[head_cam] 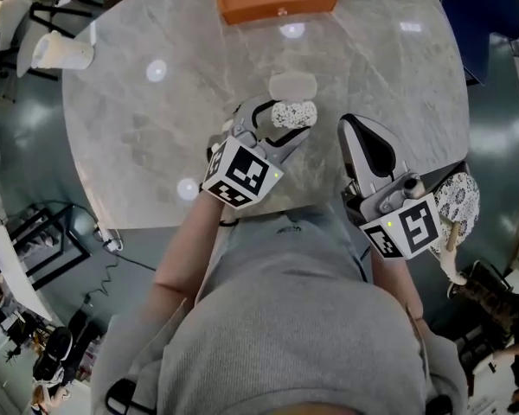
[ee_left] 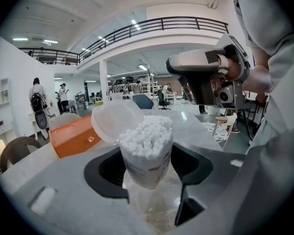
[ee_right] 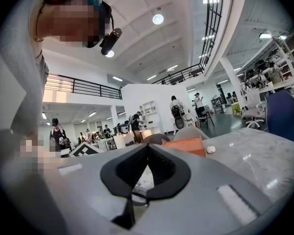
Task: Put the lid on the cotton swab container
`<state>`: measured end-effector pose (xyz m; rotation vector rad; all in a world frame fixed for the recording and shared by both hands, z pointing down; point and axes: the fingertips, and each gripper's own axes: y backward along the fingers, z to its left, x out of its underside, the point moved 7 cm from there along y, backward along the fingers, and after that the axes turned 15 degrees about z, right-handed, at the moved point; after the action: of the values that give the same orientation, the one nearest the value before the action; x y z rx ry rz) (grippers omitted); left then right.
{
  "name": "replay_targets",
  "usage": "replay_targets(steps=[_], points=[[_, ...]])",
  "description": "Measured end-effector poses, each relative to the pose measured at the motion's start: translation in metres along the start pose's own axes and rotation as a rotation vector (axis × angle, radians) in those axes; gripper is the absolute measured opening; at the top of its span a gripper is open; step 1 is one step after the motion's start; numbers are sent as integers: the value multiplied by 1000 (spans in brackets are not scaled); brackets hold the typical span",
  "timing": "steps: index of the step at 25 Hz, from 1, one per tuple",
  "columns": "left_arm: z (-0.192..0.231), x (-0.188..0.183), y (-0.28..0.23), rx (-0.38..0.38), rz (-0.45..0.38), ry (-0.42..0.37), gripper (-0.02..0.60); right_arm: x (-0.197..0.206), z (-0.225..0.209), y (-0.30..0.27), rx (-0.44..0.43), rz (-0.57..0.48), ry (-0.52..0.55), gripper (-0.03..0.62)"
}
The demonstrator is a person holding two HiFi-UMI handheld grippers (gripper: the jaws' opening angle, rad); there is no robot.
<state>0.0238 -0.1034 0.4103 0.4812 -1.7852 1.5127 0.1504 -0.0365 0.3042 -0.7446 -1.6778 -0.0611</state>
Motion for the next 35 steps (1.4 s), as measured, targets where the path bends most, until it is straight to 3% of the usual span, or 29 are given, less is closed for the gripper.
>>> replay_targets(steps=[17,35], points=[[-7,-13,63,-31,9,-11,279,-16,23,-9,-83,-15,67,0],[-16,-35,112,-22,-41,-34,279,-31,44,-7,-132,-32,129,0]])
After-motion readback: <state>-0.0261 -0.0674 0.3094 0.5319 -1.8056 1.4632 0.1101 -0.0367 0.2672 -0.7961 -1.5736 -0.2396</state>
